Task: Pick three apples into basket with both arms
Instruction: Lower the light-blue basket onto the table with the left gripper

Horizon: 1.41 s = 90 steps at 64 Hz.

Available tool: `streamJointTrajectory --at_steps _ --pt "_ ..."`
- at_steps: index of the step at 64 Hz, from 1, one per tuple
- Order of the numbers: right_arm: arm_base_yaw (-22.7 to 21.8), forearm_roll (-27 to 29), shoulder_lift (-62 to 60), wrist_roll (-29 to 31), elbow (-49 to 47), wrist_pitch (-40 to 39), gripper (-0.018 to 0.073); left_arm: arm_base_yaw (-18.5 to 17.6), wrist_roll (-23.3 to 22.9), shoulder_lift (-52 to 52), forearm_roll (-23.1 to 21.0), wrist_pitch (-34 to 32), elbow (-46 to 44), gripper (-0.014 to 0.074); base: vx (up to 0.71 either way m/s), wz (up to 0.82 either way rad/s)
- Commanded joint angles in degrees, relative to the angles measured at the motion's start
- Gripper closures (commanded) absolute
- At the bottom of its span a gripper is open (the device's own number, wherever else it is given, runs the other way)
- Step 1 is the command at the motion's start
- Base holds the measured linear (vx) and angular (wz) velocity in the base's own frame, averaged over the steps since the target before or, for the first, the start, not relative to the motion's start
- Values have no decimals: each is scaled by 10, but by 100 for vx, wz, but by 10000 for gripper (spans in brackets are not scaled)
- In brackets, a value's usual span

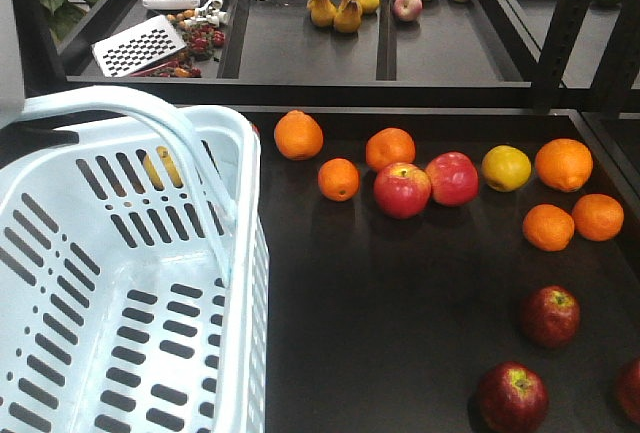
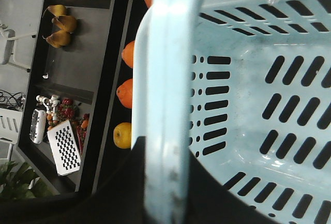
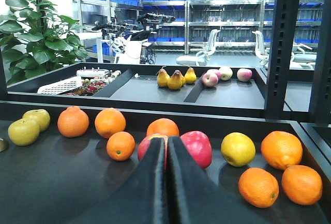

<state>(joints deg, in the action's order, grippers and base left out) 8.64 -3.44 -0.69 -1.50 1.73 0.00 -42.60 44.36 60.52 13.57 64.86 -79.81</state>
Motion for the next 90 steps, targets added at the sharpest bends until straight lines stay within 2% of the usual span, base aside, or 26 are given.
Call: streamJointTrajectory --at_steps 1,34,45,49,65,90 --pt "0 -4 -7 0 7 -40 568 -2 -9 -7 7 -45 -16 603 0 0" --pt "0 -4 -7 0 7 -40 568 -2 -9 -4 6 -51 -16 603 0 0" --pt "0 -4 -7 0 7 -40 568 -2 -12 36 44 -63 -2 603 0 0" --pt "0 -4 -7 0 7 -40 568 -2 -16 60 58 -88 8 603 0 0" --pt "0 -4 -7 0 7 -40 568 4 -28 174 57 -258 20 603 0 0" --pt "0 -4 -7 0 7 -40 568 5 -38 328 52 -416 17 603 0 0"
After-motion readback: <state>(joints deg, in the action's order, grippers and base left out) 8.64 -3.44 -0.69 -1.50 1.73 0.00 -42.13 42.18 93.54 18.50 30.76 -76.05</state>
